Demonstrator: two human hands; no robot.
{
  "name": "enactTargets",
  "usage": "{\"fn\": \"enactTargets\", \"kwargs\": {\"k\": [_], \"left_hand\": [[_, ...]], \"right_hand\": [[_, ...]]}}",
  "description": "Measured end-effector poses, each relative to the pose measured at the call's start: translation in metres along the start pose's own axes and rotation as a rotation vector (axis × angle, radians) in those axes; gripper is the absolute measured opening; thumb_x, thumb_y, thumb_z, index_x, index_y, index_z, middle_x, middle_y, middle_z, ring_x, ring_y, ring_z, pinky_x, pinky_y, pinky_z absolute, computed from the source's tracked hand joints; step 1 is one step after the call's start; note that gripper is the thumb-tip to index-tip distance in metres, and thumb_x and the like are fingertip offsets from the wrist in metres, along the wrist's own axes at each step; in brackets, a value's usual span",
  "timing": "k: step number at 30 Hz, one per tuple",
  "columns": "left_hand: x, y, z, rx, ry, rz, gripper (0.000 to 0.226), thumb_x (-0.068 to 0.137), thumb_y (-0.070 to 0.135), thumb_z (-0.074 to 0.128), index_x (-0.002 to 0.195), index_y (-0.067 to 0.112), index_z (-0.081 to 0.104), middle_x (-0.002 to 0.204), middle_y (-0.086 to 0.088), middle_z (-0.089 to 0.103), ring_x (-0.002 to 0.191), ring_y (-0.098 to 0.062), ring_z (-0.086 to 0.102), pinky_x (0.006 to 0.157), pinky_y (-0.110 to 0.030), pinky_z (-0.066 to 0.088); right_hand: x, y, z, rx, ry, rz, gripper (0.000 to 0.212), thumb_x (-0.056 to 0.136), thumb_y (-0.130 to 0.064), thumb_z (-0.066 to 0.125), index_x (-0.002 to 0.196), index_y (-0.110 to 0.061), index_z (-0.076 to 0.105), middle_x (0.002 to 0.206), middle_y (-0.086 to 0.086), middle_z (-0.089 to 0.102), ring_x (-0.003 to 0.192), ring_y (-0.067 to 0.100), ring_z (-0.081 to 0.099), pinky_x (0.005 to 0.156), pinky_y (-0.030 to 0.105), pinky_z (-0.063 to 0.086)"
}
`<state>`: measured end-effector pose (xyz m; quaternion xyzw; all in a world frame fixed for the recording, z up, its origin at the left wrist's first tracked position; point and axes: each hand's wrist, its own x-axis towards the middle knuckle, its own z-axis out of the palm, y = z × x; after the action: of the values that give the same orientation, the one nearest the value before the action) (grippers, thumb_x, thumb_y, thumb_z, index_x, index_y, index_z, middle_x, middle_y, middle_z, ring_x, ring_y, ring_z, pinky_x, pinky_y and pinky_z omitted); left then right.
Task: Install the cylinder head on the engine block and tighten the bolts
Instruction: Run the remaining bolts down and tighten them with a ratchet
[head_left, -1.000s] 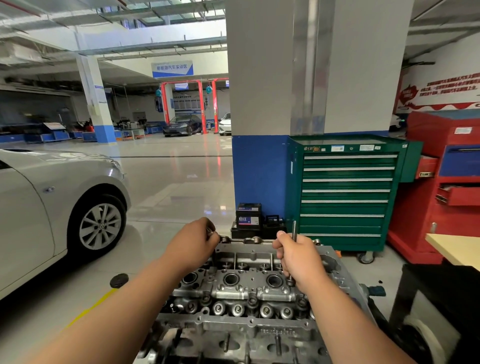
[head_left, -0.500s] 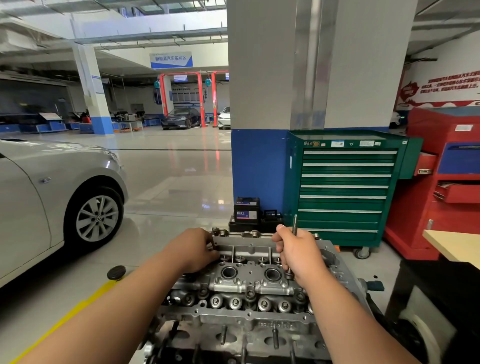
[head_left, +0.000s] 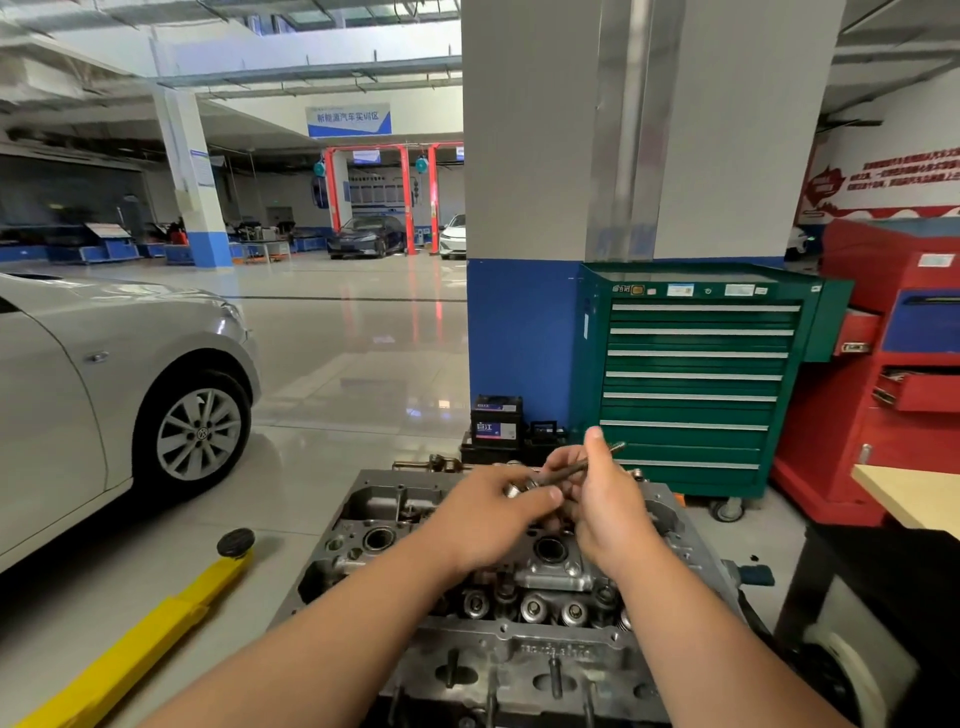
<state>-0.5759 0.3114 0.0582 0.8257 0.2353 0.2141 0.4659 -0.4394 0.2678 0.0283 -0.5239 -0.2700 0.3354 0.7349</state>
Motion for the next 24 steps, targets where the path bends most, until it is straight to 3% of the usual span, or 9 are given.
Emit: {"fn": "enactTargets", "kwargs": {"k": [4, 6, 8, 10, 13, 16, 20, 24], "left_hand": [[0.006, -0.005, -0.022, -0.240, 0.216, -0.076, 0.017, 0.092, 0.037, 0.061, 0.105, 0.028, 0.069, 0.082, 0.002, 0.075, 0.037, -0.002, 0.040, 0.040, -0.018, 0.032], [0.007, -0.006, -0.046, -0.278, 0.331, -0.075, 0.016, 0.092, 0.034, 0.062, 0.104, 0.025, 0.069, 0.085, -0.001, 0.075, 0.037, -0.007, 0.038, 0.038, -0.019, 0.032], [0.005, -0.007, -0.079, -0.145, 0.444, -0.073, 0.012, 0.091, 0.032, 0.063, 0.097, 0.024, 0.070, 0.077, 0.000, 0.074, 0.037, -0.008, 0.039, 0.039, -0.020, 0.032], [0.002, -0.010, -0.109, 0.141, 0.503, -0.085, 0.009, 0.088, 0.032, 0.066, 0.086, 0.024, 0.071, 0.066, 0.004, 0.070, 0.036, -0.002, 0.044, 0.043, -0.020, 0.032], [-0.004, -0.019, -0.126, 0.475, 0.466, -0.157, 0.010, 0.084, 0.028, 0.069, 0.078, 0.020, 0.071, 0.060, 0.009, 0.066, 0.047, 0.002, 0.054, 0.049, -0.019, 0.035], [-0.007, -0.033, -0.124, 0.625, 0.377, -0.235, 0.006, 0.083, 0.022, 0.067, 0.082, 0.017, 0.071, 0.072, 0.004, 0.068, 0.066, -0.008, 0.061, 0.052, -0.018, 0.038], [-0.010, -0.047, -0.122, 0.480, 0.386, -0.291, 0.008, 0.081, 0.018, 0.067, 0.079, 0.012, 0.072, 0.071, -0.006, 0.071, 0.036, -0.003, 0.047, 0.036, -0.014, 0.032], [-0.009, -0.049, -0.125, 0.424, 0.405, -0.305, 0.008, 0.079, 0.019, 0.067, 0.076, 0.014, 0.072, 0.067, -0.004, 0.071, 0.035, -0.005, 0.044, 0.036, -0.015, 0.031]], "right_hand": [[-0.004, 0.004, 0.000, -0.173, -0.090, 0.005, 0.049, 0.098, -0.047, 0.038, 0.086, -0.008, 0.066, 0.067, 0.003, 0.070, 0.056, 0.012, 0.061, 0.059, 0.029, 0.048], [-0.005, 0.007, 0.000, -0.257, -0.112, -0.024, 0.046, 0.096, -0.047, 0.042, 0.087, -0.009, 0.066, 0.065, -0.003, 0.068, 0.056, 0.008, 0.060, 0.060, 0.027, 0.047], [-0.004, 0.007, -0.002, -0.241, -0.067, -0.015, 0.043, 0.096, -0.045, 0.045, 0.087, -0.009, 0.066, 0.063, -0.004, 0.066, 0.056, 0.008, 0.058, 0.059, 0.026, 0.048], [-0.001, 0.008, -0.005, -0.187, 0.002, 0.001, 0.042, 0.097, -0.044, 0.046, 0.085, -0.008, 0.066, 0.061, -0.003, 0.064, 0.055, 0.009, 0.058, 0.059, 0.027, 0.048], [0.001, 0.011, -0.005, -0.207, 0.018, -0.009, 0.043, 0.098, -0.044, 0.046, 0.083, -0.009, 0.066, 0.060, -0.004, 0.064, 0.054, 0.008, 0.058, 0.059, 0.028, 0.048], [0.001, 0.013, -0.005, -0.270, 0.005, -0.048, 0.041, 0.098, -0.042, 0.047, 0.080, -0.011, 0.067, 0.060, -0.004, 0.064, 0.055, 0.009, 0.057, 0.065, 0.032, 0.048], [0.001, 0.013, -0.005, -0.236, 0.013, -0.043, 0.040, 0.099, -0.040, 0.047, 0.081, -0.009, 0.066, 0.059, -0.004, 0.064, 0.055, 0.010, 0.057, 0.063, 0.031, 0.049], [0.001, 0.013, -0.005, -0.234, 0.013, -0.046, 0.039, 0.098, -0.040, 0.048, 0.081, -0.009, 0.066, 0.059, -0.004, 0.064, 0.056, 0.011, 0.057, 0.064, 0.031, 0.048]]}}
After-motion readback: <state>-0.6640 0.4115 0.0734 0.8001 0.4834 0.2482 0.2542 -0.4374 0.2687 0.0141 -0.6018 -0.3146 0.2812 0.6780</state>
